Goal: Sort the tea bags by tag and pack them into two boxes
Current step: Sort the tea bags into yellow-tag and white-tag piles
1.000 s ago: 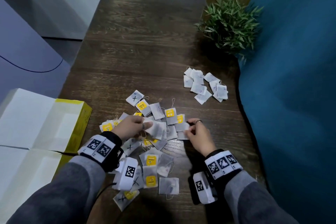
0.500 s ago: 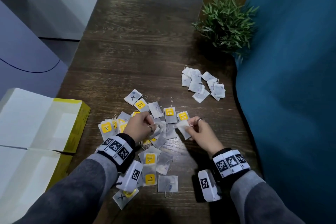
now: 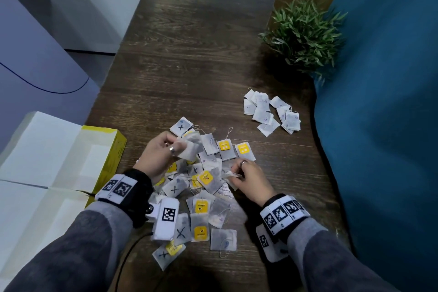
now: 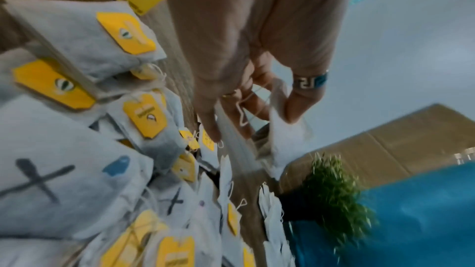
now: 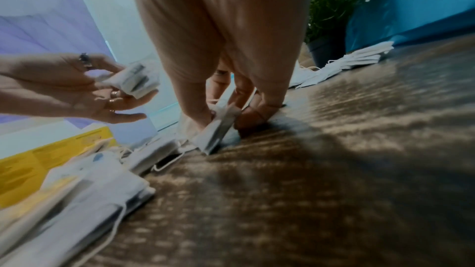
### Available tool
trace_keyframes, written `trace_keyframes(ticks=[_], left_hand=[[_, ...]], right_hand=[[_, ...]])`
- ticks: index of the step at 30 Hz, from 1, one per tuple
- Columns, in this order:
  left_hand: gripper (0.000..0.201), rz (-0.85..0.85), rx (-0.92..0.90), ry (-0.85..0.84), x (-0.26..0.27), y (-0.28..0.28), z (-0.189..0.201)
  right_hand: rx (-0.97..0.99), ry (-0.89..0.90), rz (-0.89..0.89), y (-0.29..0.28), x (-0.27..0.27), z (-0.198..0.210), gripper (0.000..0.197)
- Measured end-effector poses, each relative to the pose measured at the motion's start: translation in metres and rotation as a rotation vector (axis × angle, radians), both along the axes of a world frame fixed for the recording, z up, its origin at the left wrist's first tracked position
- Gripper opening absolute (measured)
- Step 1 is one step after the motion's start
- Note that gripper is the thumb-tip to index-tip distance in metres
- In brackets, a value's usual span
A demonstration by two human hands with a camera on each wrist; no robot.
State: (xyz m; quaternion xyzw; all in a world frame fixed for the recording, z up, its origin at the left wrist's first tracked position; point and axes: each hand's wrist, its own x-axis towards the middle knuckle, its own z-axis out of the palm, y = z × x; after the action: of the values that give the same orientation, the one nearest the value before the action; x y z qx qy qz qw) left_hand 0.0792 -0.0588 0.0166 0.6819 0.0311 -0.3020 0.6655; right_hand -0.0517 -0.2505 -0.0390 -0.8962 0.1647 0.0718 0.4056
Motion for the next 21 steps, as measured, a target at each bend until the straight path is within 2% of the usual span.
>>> trace_keyframes(ticks=[5, 9, 13, 16, 18, 21], left_hand=[[0.025, 0.077, -0.310, 0.241, 0.004, 0.007, 0.006], [0.023, 0.030, -0.474, 0.355, 0.002, 0.008, 0.005], [0.022, -0.021, -0.447, 0.486, -0.005, 0.006, 0.006], [0.033, -0.076, -0.345, 0.494, -0.015, 0.001, 0.003], [0.033, -0.097, -0.294, 0.503, -0.021, -0.003, 0.001], [0.035, -0.061, -0.300, 0.595, -0.026, -0.005, 0.000]], right_hand=[[0.305, -0.070, -0.279, -0.010, -0.011, 0.006, 0.034], [0.413, -0.175, -0.415, -0.026, -0.023, 0.017, 0.029], [0.588, -0.224, -0.422, -0.029, -0.025, 0.038, 0.018], [0.677, -0.279, -0.403, -0.020, -0.016, 0.061, 0.019], [0.723, -0.277, -0.383, -0.011, -0.007, 0.073, 0.021], [0.853, -0.252, -0.331, 0.007, 0.008, 0.085, 0.022]])
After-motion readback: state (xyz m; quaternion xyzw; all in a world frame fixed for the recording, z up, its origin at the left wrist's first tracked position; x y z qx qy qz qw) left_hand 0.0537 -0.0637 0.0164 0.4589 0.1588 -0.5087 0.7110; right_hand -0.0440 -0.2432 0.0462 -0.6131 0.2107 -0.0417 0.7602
